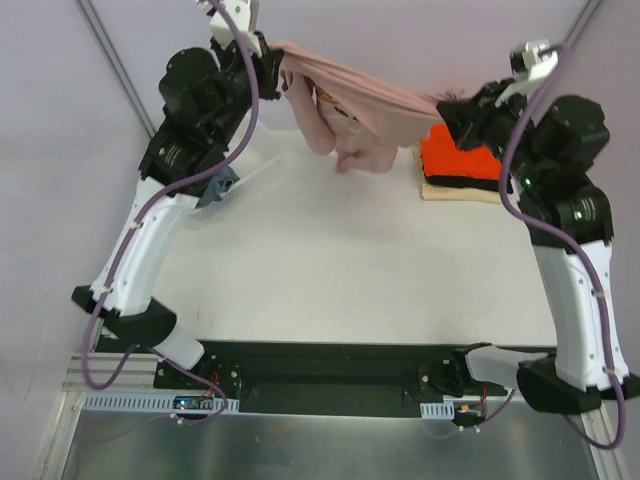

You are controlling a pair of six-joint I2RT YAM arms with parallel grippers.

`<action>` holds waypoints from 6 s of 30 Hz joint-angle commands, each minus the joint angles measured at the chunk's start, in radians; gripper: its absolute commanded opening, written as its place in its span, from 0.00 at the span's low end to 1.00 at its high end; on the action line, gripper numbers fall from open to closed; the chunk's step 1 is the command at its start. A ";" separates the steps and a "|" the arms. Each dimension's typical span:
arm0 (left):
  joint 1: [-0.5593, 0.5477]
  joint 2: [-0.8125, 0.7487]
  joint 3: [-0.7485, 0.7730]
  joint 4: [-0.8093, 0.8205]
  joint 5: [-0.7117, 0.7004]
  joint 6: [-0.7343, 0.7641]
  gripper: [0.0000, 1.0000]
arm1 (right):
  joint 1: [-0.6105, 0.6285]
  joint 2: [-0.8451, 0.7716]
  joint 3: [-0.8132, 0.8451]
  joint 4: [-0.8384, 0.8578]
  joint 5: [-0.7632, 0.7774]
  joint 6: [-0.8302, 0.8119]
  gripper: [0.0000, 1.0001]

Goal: Fold and stack the t-shirts
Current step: Flatten out the tshirt

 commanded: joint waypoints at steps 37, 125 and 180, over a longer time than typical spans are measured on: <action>-0.036 -0.257 -1.419 -0.051 0.240 -0.817 0.99 | -0.098 0.336 -0.619 -0.075 0.019 0.266 0.97; 0.296 -0.331 -1.568 -0.306 0.229 -0.884 0.65 | -0.293 -0.289 -1.125 -0.158 0.260 0.352 0.97; 0.297 -0.280 -1.591 -0.168 0.163 -0.810 0.00 | -0.502 0.146 -1.265 -0.111 0.199 0.493 0.63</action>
